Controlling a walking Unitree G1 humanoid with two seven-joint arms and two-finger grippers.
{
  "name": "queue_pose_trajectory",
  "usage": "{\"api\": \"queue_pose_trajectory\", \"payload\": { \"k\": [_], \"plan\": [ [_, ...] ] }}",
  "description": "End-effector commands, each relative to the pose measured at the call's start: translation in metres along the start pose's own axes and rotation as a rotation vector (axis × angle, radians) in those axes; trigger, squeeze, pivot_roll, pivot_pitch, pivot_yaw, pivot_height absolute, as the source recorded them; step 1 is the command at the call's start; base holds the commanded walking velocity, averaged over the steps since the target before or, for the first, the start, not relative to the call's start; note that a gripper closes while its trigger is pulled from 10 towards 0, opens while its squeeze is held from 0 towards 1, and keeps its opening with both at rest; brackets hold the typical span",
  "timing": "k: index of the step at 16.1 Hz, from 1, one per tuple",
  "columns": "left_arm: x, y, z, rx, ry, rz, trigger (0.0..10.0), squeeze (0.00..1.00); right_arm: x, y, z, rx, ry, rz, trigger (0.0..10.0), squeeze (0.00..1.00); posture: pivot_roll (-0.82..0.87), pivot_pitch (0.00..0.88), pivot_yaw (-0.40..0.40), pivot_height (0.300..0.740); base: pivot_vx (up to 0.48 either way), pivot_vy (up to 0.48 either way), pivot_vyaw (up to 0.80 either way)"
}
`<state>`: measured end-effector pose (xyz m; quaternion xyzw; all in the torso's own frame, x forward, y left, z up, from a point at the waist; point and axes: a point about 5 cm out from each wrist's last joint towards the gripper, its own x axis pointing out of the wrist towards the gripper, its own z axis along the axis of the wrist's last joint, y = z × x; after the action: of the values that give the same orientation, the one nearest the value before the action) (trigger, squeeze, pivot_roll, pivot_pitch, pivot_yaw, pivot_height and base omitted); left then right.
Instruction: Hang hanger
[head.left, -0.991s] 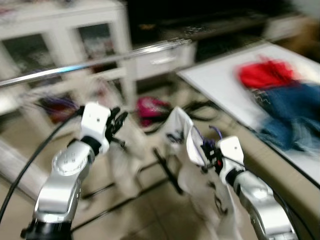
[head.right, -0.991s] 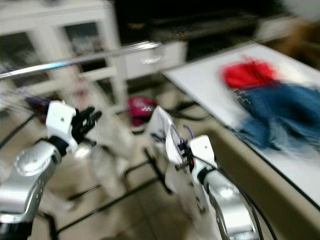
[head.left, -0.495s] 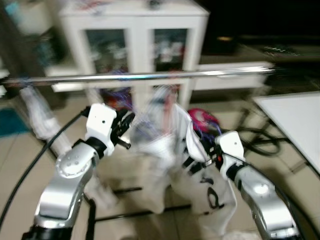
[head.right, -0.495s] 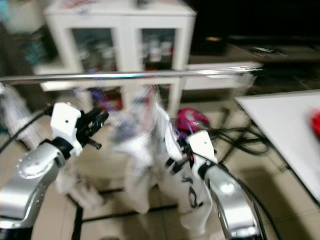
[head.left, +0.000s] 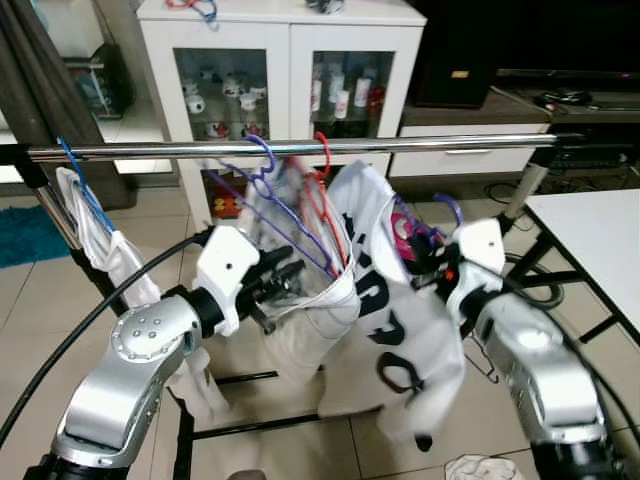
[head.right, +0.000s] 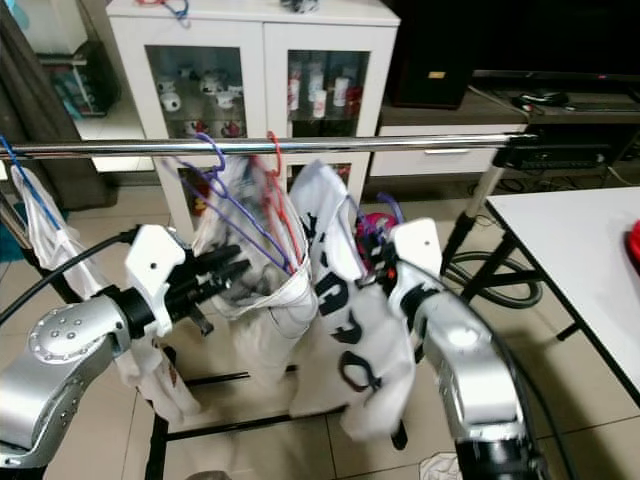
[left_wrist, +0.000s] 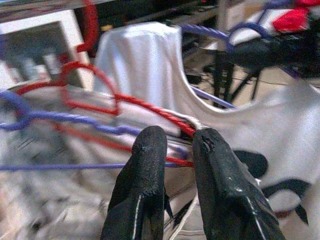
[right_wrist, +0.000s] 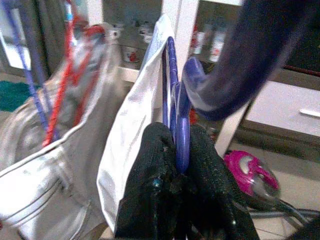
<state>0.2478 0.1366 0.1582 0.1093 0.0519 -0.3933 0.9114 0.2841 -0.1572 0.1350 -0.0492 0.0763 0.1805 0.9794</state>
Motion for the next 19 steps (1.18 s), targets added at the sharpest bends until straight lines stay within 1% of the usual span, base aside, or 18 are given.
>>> {"api": "queue_pose_trajectory", "payload": {
  "k": [1,3,4,6,8,9,11,13,15,17,19],
  "plan": [
    [0.003,-0.004,0.009,0.023,-0.016,-0.044,10.0,0.0,0.001,-0.009,0.011,-0.023,-0.012,-0.046,10.0,0.0,0.08,0.0,-0.027,0.74,0.0,0.0,0.0],
    [0.006,-0.005,0.014,-0.008,-0.038,-0.058,10.0,0.0,0.007,-0.015,0.017,-0.026,-0.005,-0.063,10.0,0.0,0.07,0.0,-0.022,0.74,0.0,0.0,0.0],
    [0.01,-0.007,0.018,-0.029,-0.053,-0.089,10.0,0.0,0.019,-0.024,0.023,-0.073,0.022,-0.08,10.0,0.0,0.07,0.0,-0.014,0.74,0.0,0.0,0.0],
    [0.011,-0.008,0.016,-0.019,-0.028,-0.114,10.0,0.0,0.035,-0.035,0.03,-0.126,0.064,-0.105,10.0,0.0,0.06,0.0,-0.01,0.74,0.0,0.0,0.0],
    [0.012,-0.008,0.016,-0.015,-0.024,-0.122,10.0,0.0,0.042,-0.04,0.036,-0.135,0.065,-0.127,10.0,0.0,0.06,0.0,-0.01,0.74,0.0,0.0,0.0],
    [0.012,-0.008,0.017,-0.015,-0.022,-0.129,10.0,0.0,0.051,-0.047,0.042,-0.141,0.07,-0.16,10.0,0.0,0.07,0.0,-0.015,0.74,0.0,0.0,0.0],
    [0.011,-0.009,0.018,-0.02,-0.018,-0.152,10.0,0.0,0.066,-0.055,0.049,-0.14,0.088,-0.174,10.0,0.0,0.07,0.0,-0.018,0.74,0.0,0.0,0.0],
    [0.009,-0.012,0.018,-0.034,-0.018,-0.18,10.0,0.0,0.078,-0.057,0.057,-0.12,0.076,-0.171,10.0,0.0,0.07,0.0,-0.02,0.74,0.0,0.0,0.0],
    [0.009,-0.012,0.018,-0.033,-0.016,-0.182,10.0,0.0,0.083,-0.058,0.059,-0.121,0.078,-0.169,10.0,0.0,0.08,0.0,-0.023,0.74,0.0,0.0,0.0],
    [0.008,-0.012,0.019,-0.033,-0.013,-0.188,10.0,0.0,0.091,-0.057,0.059,-0.104,0.114,-0.149,10.0,0.0,0.08,0.0,-0.025,0.74,0.0,0.0,0.0],
    [0.008,-0.013,0.02,-0.041,-0.01,-0.21,10.0,0.0,0.098,-0.054,0.054,-0.113,0.187,-0.124,10.0,0.0,0.08,0.0,-0.023,0.74,0.0,0.0,0.0]
  ]
}}
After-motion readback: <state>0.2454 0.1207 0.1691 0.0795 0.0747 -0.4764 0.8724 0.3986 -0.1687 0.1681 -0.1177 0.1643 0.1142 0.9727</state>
